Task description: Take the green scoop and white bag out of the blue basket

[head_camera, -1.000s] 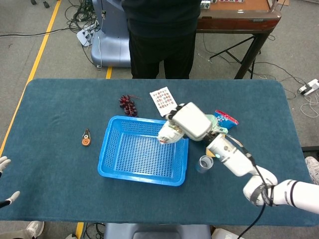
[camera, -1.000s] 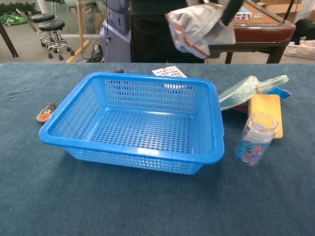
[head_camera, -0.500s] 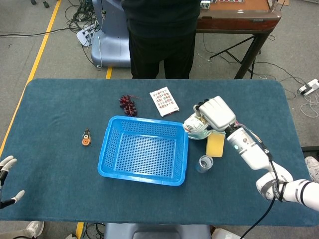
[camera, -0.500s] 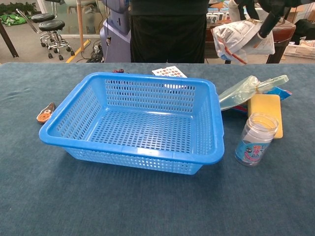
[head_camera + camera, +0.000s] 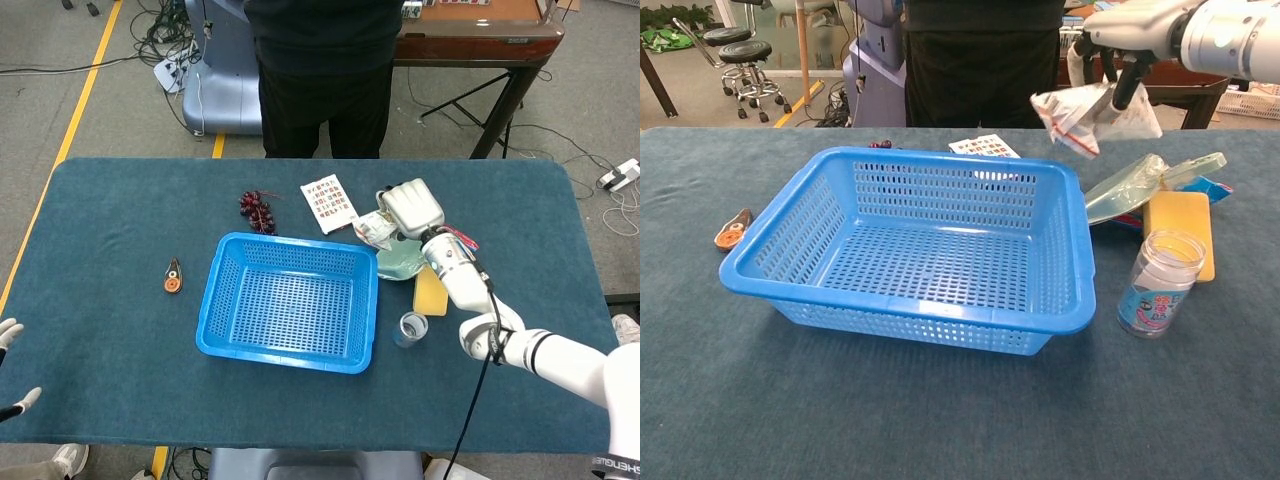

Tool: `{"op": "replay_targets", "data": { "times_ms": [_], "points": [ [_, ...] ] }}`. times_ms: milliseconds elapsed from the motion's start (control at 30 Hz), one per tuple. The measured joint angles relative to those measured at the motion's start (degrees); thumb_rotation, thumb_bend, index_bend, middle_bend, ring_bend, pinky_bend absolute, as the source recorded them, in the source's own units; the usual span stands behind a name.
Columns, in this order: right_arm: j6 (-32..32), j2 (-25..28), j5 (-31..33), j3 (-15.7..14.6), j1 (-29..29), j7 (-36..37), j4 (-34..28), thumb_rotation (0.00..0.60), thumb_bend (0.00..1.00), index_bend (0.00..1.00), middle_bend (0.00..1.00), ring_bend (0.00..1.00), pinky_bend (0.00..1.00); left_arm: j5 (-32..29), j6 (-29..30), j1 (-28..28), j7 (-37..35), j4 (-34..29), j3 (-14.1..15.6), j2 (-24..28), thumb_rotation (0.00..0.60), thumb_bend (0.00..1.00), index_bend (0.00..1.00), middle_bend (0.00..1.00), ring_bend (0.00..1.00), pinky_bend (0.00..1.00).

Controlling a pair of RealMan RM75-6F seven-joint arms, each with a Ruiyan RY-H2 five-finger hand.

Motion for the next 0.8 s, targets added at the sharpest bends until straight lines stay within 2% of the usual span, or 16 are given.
{"op": "replay_targets", "data": {
  "times_ms": [33,133,333,533,667,800],
  "points": [
    [-0.4,-0.3,1.1,0.1,0.3,-0.5,0.2,0.6,0.27,0.16,0.26,0.29,0.52,0.0,0.0,0.0,0.0,0.0,0.0,0.0,0.6,0.15,0.19,0.14,0.15,0.16],
    [-1.4,-0.8,4.0,0.3,1.1,-1.8,0.4,0.6,0.26,0.09,0.22,0.25,0.48,-0.1,0.0,0.0,0.1,0.0,-0.1,0.0,0.6,0.15,0.19,0.14,0.15,0.16],
    [1.7,1.8,2.1,-0.1,-0.7,-1.1,-4.0,0.6,0.25,0.07,0.22,0.24,0.47,-0.1,-0.6,-0.5,0.0,0.1,-0.3,0.2,0.6,0.15,0.19,0.14,0.15,0.16],
    [11.5,9.0,-4.2,-2.0,-7.6,1.1,-14.7,0.6,0.25,0.09,0.3,0.29,0.47,-0.2,-1.3,-1.4,0.4,-0.2,-0.8,0.2,0.6,0.15,0.19,0.14,0.15,0.16],
    [20.5,15.8,-9.0,-4.7,-14.9,1.6,-23.4,0.6,0.25,0.11,0.33,0.31,0.47,-0.1,-1.7,-2.0,0.8,-0.7,-1.1,0.2,0.6,0.15,0.19,0.14,0.15,0.16],
    [29.4,20.6,-14.6,-8.0,-22.3,1.9,-28.9,0.6,0.25,0.14,0.33,0.32,0.47,-0.1,-2.2,-2.6,1.4,-1.3,-1.3,0.2,0.6,0.15,0.19,0.14,0.15,0.16]
  ]
}}
